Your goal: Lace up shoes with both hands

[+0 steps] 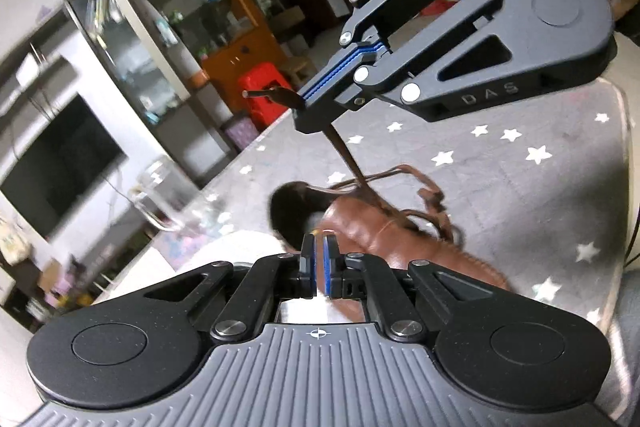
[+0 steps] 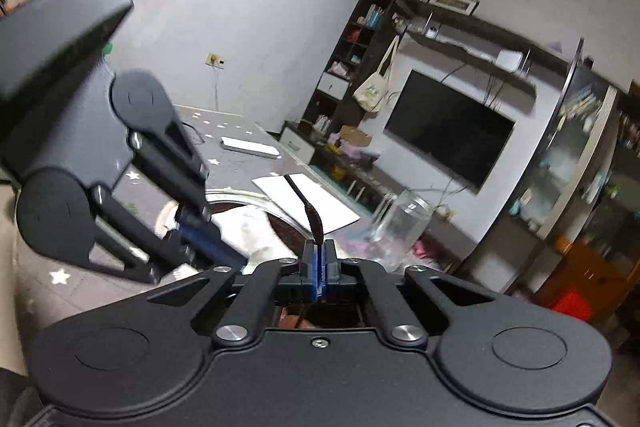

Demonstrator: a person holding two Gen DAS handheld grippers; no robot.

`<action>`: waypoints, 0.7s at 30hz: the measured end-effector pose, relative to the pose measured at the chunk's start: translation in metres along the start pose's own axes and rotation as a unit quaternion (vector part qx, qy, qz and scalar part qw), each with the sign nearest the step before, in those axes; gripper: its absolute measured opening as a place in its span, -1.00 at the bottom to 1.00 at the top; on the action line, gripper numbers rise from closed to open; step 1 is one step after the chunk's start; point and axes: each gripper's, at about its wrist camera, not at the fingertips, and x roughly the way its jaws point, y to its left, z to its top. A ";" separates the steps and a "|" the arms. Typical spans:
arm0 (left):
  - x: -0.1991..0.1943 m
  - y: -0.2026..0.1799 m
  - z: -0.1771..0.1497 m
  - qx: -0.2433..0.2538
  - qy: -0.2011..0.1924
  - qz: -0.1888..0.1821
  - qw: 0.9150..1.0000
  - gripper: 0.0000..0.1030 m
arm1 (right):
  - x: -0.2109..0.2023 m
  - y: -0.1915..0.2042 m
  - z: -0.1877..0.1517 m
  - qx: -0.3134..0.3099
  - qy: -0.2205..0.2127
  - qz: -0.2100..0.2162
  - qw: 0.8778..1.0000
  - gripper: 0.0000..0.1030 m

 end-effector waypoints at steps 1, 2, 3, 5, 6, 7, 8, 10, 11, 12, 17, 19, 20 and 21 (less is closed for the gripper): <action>0.004 0.000 0.001 -0.006 0.005 -0.004 1.000 -0.90 | 0.000 0.000 -0.001 -0.004 0.003 -0.001 1.000 -0.97; 0.008 0.000 0.003 -0.013 0.010 -0.009 1.000 -0.89 | 0.000 0.000 -0.003 -0.008 0.006 -0.003 1.000 -0.97; 0.012 0.000 0.004 -0.019 0.015 -0.013 1.000 -0.84 | -0.001 0.000 -0.005 -0.008 0.007 -0.004 1.000 -0.97; 0.018 0.001 0.008 -0.033 0.021 -0.012 0.999 -0.71 | 0.000 0.000 -0.006 -0.007 0.008 -0.004 1.000 -0.97; 0.021 0.002 0.010 -0.042 0.024 -0.012 0.999 -0.58 | 0.000 0.000 -0.007 -0.009 0.008 -0.004 1.000 -0.97; 0.022 0.004 0.011 -0.049 0.025 -0.013 0.998 -0.49 | 0.001 0.000 -0.007 -0.012 0.008 -0.004 1.000 -0.97; 0.023 0.005 0.011 -0.055 0.025 -0.015 0.998 -0.47 | 0.002 0.001 -0.008 -0.017 0.010 -0.003 1.000 -0.97; 0.026 0.007 0.013 -0.064 0.029 -0.016 0.997 -0.46 | 0.003 0.003 -0.009 -0.023 0.012 0.000 1.000 -0.97; 0.027 0.007 0.013 -0.065 0.030 -0.015 0.997 -0.46 | 0.005 0.004 -0.010 -0.025 0.013 0.002 1.000 -0.97; 0.028 0.009 0.013 -0.070 0.032 -0.019 0.997 -0.46 | 0.006 0.004 -0.010 -0.025 0.014 0.002 1.000 -0.97; 0.024 0.015 0.010 -0.081 0.028 -0.037 0.996 -0.61 | 0.012 0.009 -0.015 -0.026 0.021 0.009 0.999 -0.97; 0.018 0.017 0.009 -0.074 0.024 -0.037 0.996 -0.65 | 0.015 0.011 -0.017 -0.032 0.026 0.011 0.999 -0.97; 0.016 0.018 0.008 -0.072 0.023 -0.036 0.997 -0.66 | 0.017 0.012 -0.018 -0.036 0.030 0.012 0.999 -0.97; 0.013 0.019 0.006 -0.070 0.022 -0.034 0.997 -0.70 | 0.018 0.013 -0.020 -0.040 0.033 0.014 0.999 -0.97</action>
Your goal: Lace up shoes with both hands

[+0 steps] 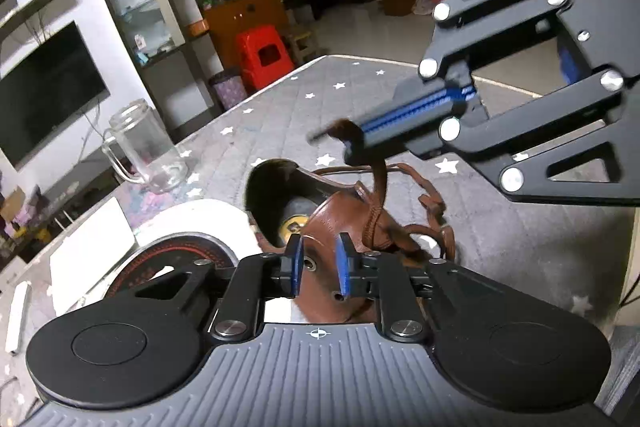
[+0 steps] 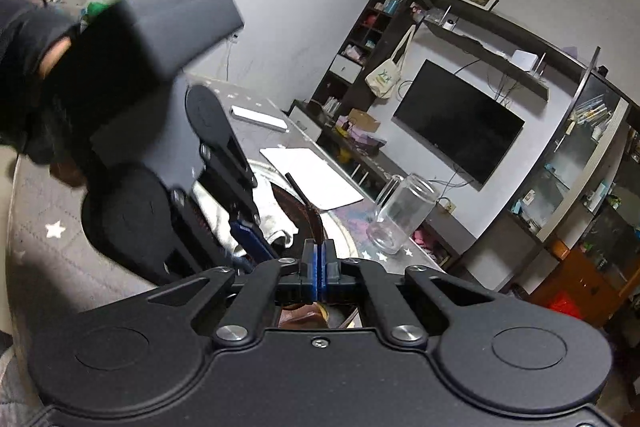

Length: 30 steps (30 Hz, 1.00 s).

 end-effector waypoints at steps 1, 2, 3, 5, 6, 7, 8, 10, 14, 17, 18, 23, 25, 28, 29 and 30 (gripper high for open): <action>-0.002 0.001 -0.004 0.005 0.005 0.012 1.000 -0.80 | 0.002 0.001 -0.001 -0.003 0.004 0.001 1.000 -0.97; -0.003 0.003 -0.009 0.012 0.013 0.027 0.999 -0.80 | 0.003 0.002 -0.001 -0.007 0.008 0.002 1.000 -0.97; -0.003 0.005 -0.012 0.014 0.018 0.032 0.999 -0.80 | 0.005 0.004 -0.002 -0.009 0.011 0.003 1.000 -0.97; 0.000 0.016 -0.026 -0.007 0.034 0.032 0.999 -0.81 | 0.011 0.007 -0.005 -0.014 0.020 0.008 1.000 -0.97; -0.001 0.019 -0.030 -0.015 0.036 0.035 0.999 -0.82 | 0.015 0.009 -0.006 -0.018 0.024 0.010 0.999 -0.97; -0.002 0.021 -0.033 -0.023 0.039 0.038 0.998 -0.82 | 0.018 0.012 -0.007 -0.025 0.028 0.012 0.999 -0.97; -0.008 0.022 -0.033 -0.029 0.031 0.031 0.999 -0.82 | 0.021 0.014 -0.008 -0.031 0.031 0.014 0.999 -0.97; -0.017 0.017 -0.027 -0.032 0.015 0.012 0.999 -0.81 | 0.024 0.014 -0.008 -0.025 0.029 0.019 0.999 -0.97; -0.015 0.006 -0.013 -0.018 0.004 0.011 1.000 -0.80 | 0.025 0.012 -0.006 -0.013 0.027 0.012 0.999 -0.97; -0.007 0.002 -0.002 -0.033 -0.001 -0.003 0.999 -0.67 | 0.023 0.010 -0.007 -0.014 0.028 0.006 0.999 -0.97; -0.004 0.001 0.001 -0.037 -0.003 -0.007 0.999 -0.56 | 0.022 0.010 -0.007 -0.015 0.029 0.003 0.999 -0.97; 0.008 -0.007 0.012 -0.047 -0.006 0.002 0.999 -0.39 | 0.018 0.008 -0.009 -0.016 0.031 -0.008 0.999 -0.97; 0.012 -0.006 0.014 -0.054 -0.001 0.008 0.999 -0.39 | 0.017 0.007 -0.011 -0.016 0.031 -0.010 0.999 -0.97; 0.019 -0.003 0.013 -0.066 0.007 0.008 0.998 -0.37 | 0.015 0.007 -0.014 -0.016 0.030 -0.008 0.999 -0.97; 0.020 -0.001 0.012 -0.069 0.007 0.005 0.998 -0.37 | 0.016 0.008 -0.014 -0.016 0.030 -0.008 0.999 -0.97; 0.019 -0.001 0.011 -0.068 0.007 0.004 0.998 -0.36 | 0.016 0.008 -0.014 -0.018 0.030 -0.007 0.999 -0.97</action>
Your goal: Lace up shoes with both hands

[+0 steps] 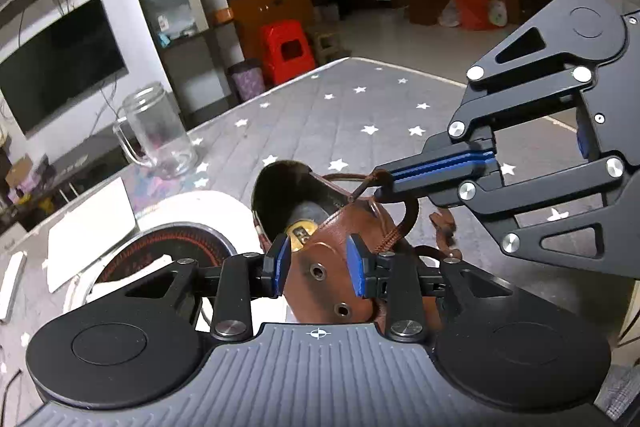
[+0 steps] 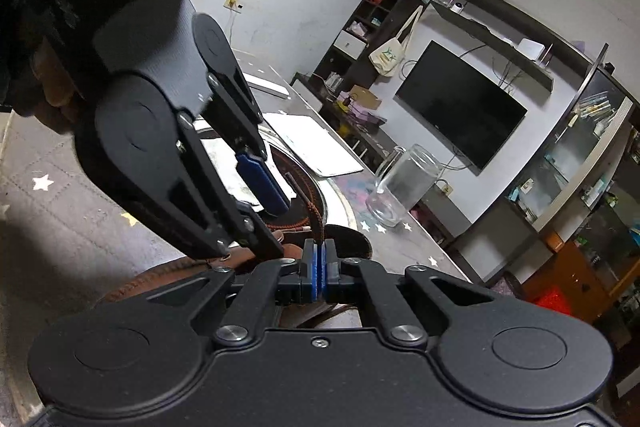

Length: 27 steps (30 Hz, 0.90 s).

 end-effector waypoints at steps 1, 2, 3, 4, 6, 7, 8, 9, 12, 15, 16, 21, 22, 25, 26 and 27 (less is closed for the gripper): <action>-0.001 0.001 0.000 0.002 -0.002 0.001 1.000 -0.37 | 0.001 0.001 0.000 -0.001 0.000 0.001 1.000 -0.97; -0.004 0.003 -0.001 0.004 -0.003 0.001 1.000 -0.37 | 0.001 0.001 0.000 -0.003 -0.001 0.001 1.000 -0.97; -0.006 0.005 -0.002 0.007 -0.005 0.002 1.000 -0.37 | 0.002 0.001 0.000 -0.004 -0.001 0.002 1.000 -0.97; -0.009 0.008 -0.004 0.010 -0.007 0.003 1.000 -0.37 | 0.001 0.001 -0.001 -0.006 0.000 0.002 1.000 -0.97; -0.015 0.015 -0.008 0.012 -0.010 0.006 1.000 -0.37 | 0.004 0.004 0.000 -0.016 0.002 0.004 1.000 -0.97; -0.017 0.018 -0.011 0.011 -0.011 0.007 1.000 -0.37 | 0.005 0.005 0.000 -0.021 0.003 0.005 1.000 -0.97; -0.019 0.021 -0.013 0.010 -0.012 0.009 1.000 -0.37 | 0.006 0.006 0.000 -0.026 0.004 0.006 1.000 -0.97; -0.020 0.025 -0.016 0.008 -0.011 0.009 1.000 -0.39 | 0.008 0.008 -0.001 -0.031 0.006 0.007 0.999 -0.97; -0.021 0.032 -0.023 0.004 -0.012 0.011 1.000 -0.40 | 0.014 0.015 -0.003 -0.047 0.014 0.011 0.999 -0.97; -0.022 0.035 -0.029 -0.001 -0.015 0.010 1.000 -0.42 | 0.019 0.023 -0.005 -0.070 0.022 0.015 0.997 -0.97; -0.022 0.035 -0.029 -0.001 -0.016 0.010 1.000 -0.42 | 0.020 0.026 -0.006 -0.081 0.024 0.015 0.996 -0.97; -0.021 0.037 -0.033 -0.002 -0.018 0.011 1.000 -0.42 | 0.027 0.042 -0.009 -0.157 0.035 0.003 0.987 -0.97; -0.021 0.038 -0.034 -0.003 -0.018 0.012 1.000 -0.42 | 0.029 0.045 -0.009 -0.172 0.037 0.000 0.984 -0.97; -0.020 0.037 -0.036 -0.006 -0.018 0.012 1.000 -0.42 | 0.033 0.055 -0.011 -0.217 0.043 -0.008 0.975 -0.96; -0.019 0.038 -0.037 -0.006 -0.018 0.012 1.000 -0.42 | 0.035 0.059 -0.012 -0.232 0.045 -0.010 0.972 -0.96; -0.019 0.038 -0.037 -0.006 -0.019 0.011 1.000 -0.42 | 0.038 0.064 -0.014 -0.244 0.046 -0.013 0.969 -0.96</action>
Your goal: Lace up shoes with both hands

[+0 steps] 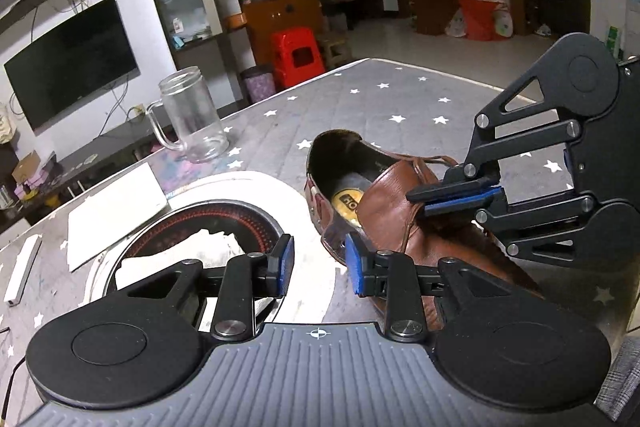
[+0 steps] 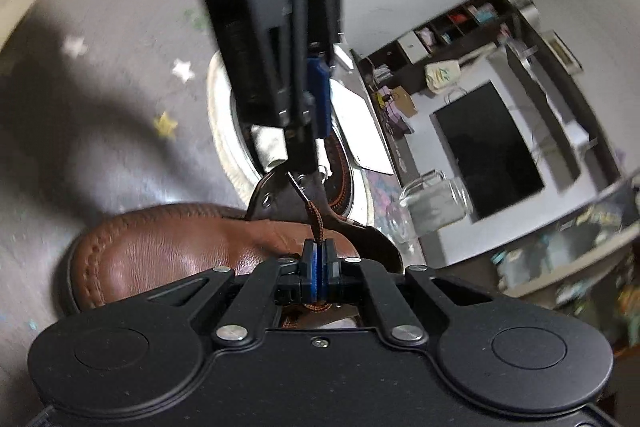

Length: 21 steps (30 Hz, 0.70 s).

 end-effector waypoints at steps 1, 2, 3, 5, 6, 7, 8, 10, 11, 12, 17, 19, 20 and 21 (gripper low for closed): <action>0.000 0.000 0.000 0.000 0.000 0.000 1.000 -0.42 | 0.003 0.005 0.001 -0.011 0.002 -0.003 1.000 -0.96; 0.000 0.000 0.000 0.001 0.000 0.000 1.000 -0.42 | 0.005 0.007 0.001 -0.019 0.004 -0.004 1.000 -0.96; 0.001 0.000 0.000 0.001 0.001 -0.002 1.000 -0.42 | 0.007 0.009 0.001 -0.027 0.006 -0.005 1.000 -0.96; 0.001 0.000 0.000 0.002 0.001 -0.003 1.000 -0.42 | 0.011 0.014 0.000 -0.049 0.013 -0.009 0.999 -0.96; 0.002 0.000 0.000 0.002 0.001 -0.003 1.000 -0.42 | 0.013 0.017 -0.002 -0.059 0.015 -0.011 0.998 -0.96; 0.002 0.000 0.000 0.002 0.001 -0.004 1.000 -0.42 | 0.016 0.020 -0.003 -0.069 0.017 -0.012 0.997 -0.96; 0.002 0.001 0.000 0.002 0.002 -0.004 1.000 -0.42 | 0.017 0.022 -0.004 -0.078 0.019 -0.014 0.997 -0.96; 0.003 0.002 0.000 0.001 0.003 -0.005 1.000 -0.42 | 0.020 0.024 -0.006 -0.086 0.022 -0.018 0.996 -0.96; 0.004 0.003 0.000 0.001 0.003 -0.006 1.000 -0.42 | 0.021 0.025 -0.007 -0.091 0.023 -0.020 0.995 -0.96; 0.002 0.002 -0.002 0.001 0.003 -0.006 1.000 -0.42 | 0.022 0.027 -0.007 -0.098 0.024 -0.022 0.995 -0.96; 0.002 0.003 -0.002 0.001 0.002 -0.005 1.000 -0.42 | 0.030 0.036 -0.010 -0.133 0.030 -0.035 0.990 -0.96; 0.002 0.003 -0.001 0.001 0.002 -0.006 1.000 -0.42 | 0.033 0.039 -0.011 -0.146 0.032 -0.039 0.988 -0.96; 0.002 0.003 -0.001 0.002 0.002 -0.006 1.000 -0.42 | 0.034 0.041 -0.012 -0.153 0.034 -0.041 0.987 -0.96; 0.003 0.000 -0.005 0.003 0.001 -0.007 1.000 -0.42 | 0.035 0.043 -0.013 -0.161 0.035 -0.042 0.985 -0.96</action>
